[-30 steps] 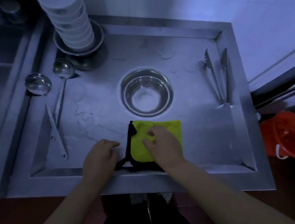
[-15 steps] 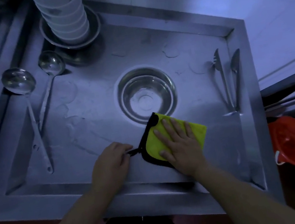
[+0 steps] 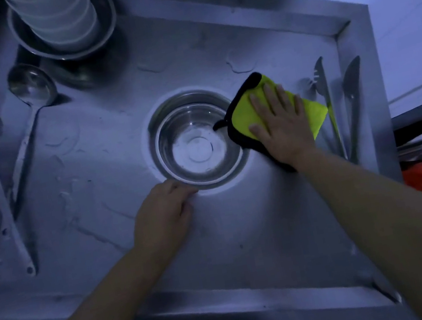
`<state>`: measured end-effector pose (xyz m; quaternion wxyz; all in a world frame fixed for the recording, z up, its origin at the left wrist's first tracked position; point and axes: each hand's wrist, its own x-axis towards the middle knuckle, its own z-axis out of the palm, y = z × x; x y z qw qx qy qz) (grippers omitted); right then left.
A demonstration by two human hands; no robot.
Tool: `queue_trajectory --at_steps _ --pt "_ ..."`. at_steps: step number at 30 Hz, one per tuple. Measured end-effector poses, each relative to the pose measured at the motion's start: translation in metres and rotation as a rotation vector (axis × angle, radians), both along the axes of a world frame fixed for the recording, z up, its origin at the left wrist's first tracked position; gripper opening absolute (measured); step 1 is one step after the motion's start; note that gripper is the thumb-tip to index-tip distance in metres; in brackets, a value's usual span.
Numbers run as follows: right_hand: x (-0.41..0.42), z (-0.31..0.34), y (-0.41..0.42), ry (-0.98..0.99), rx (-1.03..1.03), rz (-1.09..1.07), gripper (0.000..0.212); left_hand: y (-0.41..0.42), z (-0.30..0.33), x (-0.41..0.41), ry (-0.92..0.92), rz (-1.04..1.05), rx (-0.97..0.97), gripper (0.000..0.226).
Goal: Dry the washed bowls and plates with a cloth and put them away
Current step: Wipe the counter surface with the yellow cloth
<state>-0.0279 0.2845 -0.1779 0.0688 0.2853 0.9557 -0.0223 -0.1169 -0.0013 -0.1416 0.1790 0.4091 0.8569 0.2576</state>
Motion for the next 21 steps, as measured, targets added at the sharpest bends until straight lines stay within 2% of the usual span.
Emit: queue_trajectory --at_steps 4,9,16,19,21 --pt "-0.009 -0.003 0.013 0.014 0.002 0.000 0.068 0.008 -0.006 -0.001 0.074 0.004 -0.001 0.031" --pt "0.032 0.001 -0.040 -0.002 -0.012 -0.034 0.065 -0.003 -0.006 -0.007 0.087 0.126 0.015 0.025" --pt "0.117 0.021 -0.164 -0.042 -0.122 0.192 0.063 -0.052 0.014 -0.021 0.028 0.251 0.057 0.027" --pt "0.124 0.029 -0.211 -0.094 -0.177 0.362 0.059 -0.081 0.026 -0.024 -0.011 0.321 0.078 0.027" --pt "0.116 0.033 -0.233 -0.119 -0.209 0.399 0.056 -0.098 0.035 -0.024 -0.056 0.375 0.101 0.027"
